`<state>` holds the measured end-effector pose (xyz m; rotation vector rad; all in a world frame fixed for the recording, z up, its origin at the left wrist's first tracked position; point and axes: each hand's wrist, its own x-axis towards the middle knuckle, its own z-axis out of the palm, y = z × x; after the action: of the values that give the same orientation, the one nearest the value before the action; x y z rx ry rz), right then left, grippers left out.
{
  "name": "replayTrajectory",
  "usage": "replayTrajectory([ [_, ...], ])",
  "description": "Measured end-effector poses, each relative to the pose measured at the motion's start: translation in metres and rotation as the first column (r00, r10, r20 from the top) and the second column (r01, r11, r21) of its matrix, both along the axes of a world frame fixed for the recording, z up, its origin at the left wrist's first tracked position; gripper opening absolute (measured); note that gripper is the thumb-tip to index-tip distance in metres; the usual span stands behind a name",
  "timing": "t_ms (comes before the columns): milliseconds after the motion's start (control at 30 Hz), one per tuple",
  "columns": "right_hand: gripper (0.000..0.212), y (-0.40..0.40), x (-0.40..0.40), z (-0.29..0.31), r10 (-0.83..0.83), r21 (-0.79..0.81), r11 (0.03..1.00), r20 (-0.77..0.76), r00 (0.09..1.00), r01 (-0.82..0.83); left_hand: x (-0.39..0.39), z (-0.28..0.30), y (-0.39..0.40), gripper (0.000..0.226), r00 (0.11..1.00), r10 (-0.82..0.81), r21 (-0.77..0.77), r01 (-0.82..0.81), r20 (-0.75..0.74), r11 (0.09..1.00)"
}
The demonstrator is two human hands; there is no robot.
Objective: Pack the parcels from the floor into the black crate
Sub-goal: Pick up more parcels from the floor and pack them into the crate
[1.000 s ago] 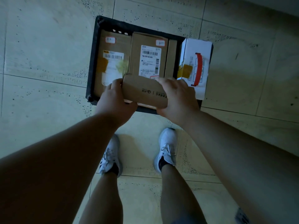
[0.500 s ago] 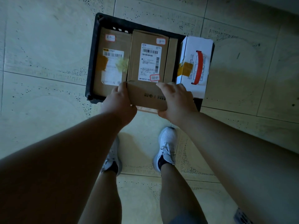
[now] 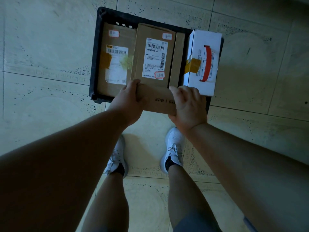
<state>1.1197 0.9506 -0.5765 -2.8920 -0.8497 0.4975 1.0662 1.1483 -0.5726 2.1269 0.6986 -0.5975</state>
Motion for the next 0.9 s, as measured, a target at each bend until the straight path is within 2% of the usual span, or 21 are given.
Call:
replayTrajectory([
  [200, 0.082, 0.008, 0.013, -0.001, -0.005, -0.013, 1.0, -0.057, 0.998, 0.004, 0.007, -0.004, 0.005, 0.049, 0.994, 0.089, -0.031, -0.088, 0.066, 0.996],
  [400, 0.086, 0.012, 0.017, -0.003, 0.005, -0.074, 0.997, -0.083, 0.997, -0.011, 0.018, 0.0, 0.009, 0.044, 0.993, 0.101, -0.128, -0.108, -0.055, 0.986],
  [500, 0.086, 0.011, 0.016, 0.0, -0.006, -0.064, 0.998, -0.089, 0.996, 0.001, 0.012, 0.004, 0.011, 0.041, 0.991, 0.132, -0.134, -0.133, -0.02, 0.982],
  [567, 0.087, 0.011, 0.015, 0.004, -0.013, -0.036, 0.999, -0.094, 0.996, 0.01, 0.005, 0.006, 0.012, 0.033, 0.978, 0.21, -0.149, -0.206, 0.014, 0.967],
  [600, 0.088, 0.012, 0.016, 0.007, -0.028, -0.018, 1.0, -0.107, 0.994, 0.026, 0.002, 0.008, 0.012, 0.031, 0.954, 0.299, -0.187, -0.291, 0.016, 0.938],
  [667, 0.089, 0.017, 0.019, 0.013, -0.101, 0.046, 0.993, -0.163, 0.981, 0.11, 0.0, 0.01, 0.015, 0.036, 0.878, 0.478, -0.256, -0.462, 0.0, 0.849],
  [733, 0.089, 0.027, 0.021, 0.016, -0.212, 0.151, 0.954, -0.275, 0.938, 0.26, 0.003, 0.01, 0.02, 0.046, 0.82, 0.572, -0.222, -0.561, -0.018, 0.798],
  [800, 0.085, 0.037, 0.023, 0.016, -0.311, 0.249, 0.858, -0.443, 0.841, 0.449, 0.006, 0.008, 0.022, 0.053, 0.767, 0.638, -0.134, -0.64, -0.066, 0.756],
  [900, 0.077, 0.058, 0.024, 0.016, -0.389, 0.3, 0.67, -0.638, 0.665, 0.679, 0.009, 0.0, 0.022, 0.05, 0.729, 0.646, -0.228, -0.684, -0.226, 0.693],
])
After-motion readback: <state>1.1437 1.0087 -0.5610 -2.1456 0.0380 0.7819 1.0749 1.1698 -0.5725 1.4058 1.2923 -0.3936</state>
